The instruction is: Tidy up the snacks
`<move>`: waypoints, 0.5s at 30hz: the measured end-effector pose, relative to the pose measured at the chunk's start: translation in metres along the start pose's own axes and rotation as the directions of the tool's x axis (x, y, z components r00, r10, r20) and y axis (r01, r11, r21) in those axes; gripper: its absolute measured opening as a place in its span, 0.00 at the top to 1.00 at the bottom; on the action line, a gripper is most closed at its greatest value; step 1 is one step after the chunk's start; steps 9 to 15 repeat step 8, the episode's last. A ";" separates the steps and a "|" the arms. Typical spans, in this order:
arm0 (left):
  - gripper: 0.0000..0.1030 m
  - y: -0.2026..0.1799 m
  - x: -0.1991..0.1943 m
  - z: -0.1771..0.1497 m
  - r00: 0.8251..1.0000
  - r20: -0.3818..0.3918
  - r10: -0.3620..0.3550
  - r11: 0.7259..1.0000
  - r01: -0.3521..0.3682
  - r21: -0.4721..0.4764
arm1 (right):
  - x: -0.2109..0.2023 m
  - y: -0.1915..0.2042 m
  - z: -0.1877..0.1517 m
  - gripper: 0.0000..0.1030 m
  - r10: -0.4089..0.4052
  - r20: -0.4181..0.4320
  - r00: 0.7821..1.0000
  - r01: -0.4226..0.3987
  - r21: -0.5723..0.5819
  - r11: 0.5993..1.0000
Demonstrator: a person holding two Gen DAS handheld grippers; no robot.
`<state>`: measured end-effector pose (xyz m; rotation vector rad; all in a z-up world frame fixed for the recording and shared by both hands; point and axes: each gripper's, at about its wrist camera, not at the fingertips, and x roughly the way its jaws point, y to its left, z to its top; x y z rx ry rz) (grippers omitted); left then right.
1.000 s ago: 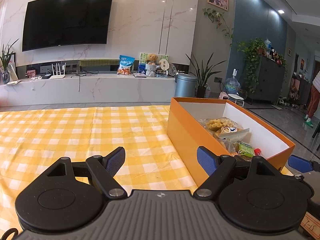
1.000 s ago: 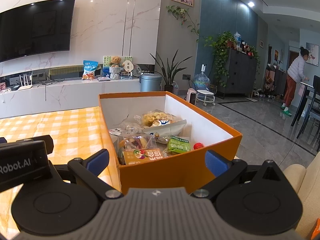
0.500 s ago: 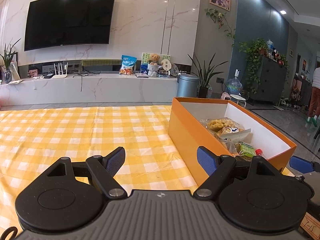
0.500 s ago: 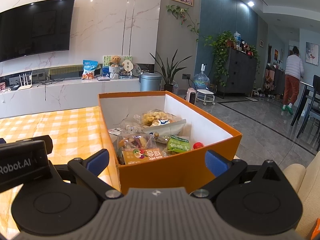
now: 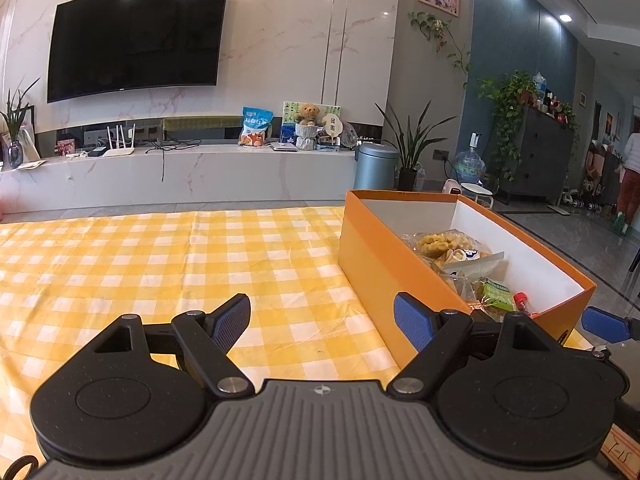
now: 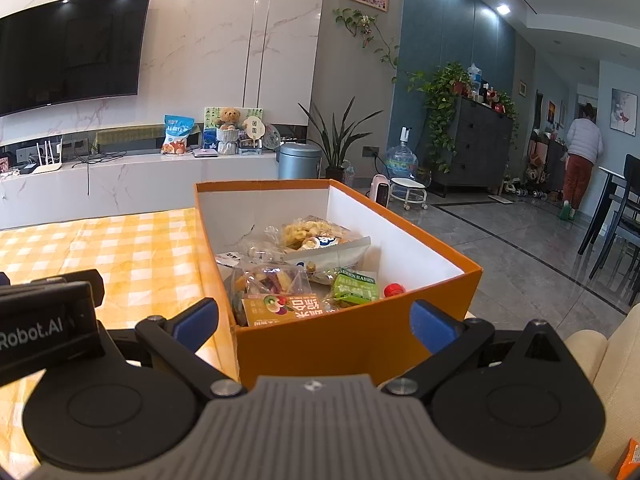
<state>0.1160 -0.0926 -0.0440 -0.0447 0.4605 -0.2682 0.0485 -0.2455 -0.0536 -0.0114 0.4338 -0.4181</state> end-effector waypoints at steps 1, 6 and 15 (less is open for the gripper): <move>0.07 0.000 0.000 0.000 1.000 -0.001 0.000 1.000 0.000 0.002 | 0.000 0.000 0.000 0.03 0.000 0.001 1.000 0.000 -0.002 1.000; 0.07 0.000 0.000 -0.001 1.000 0.002 -0.005 1.000 0.005 0.009 | 0.001 0.002 0.000 0.03 -0.004 0.000 1.000 0.004 -0.012 1.000; 0.07 0.001 0.000 0.000 1.000 0.005 -0.011 1.000 0.011 0.005 | 0.001 0.001 0.000 0.04 -0.001 0.001 1.000 0.001 -0.007 1.000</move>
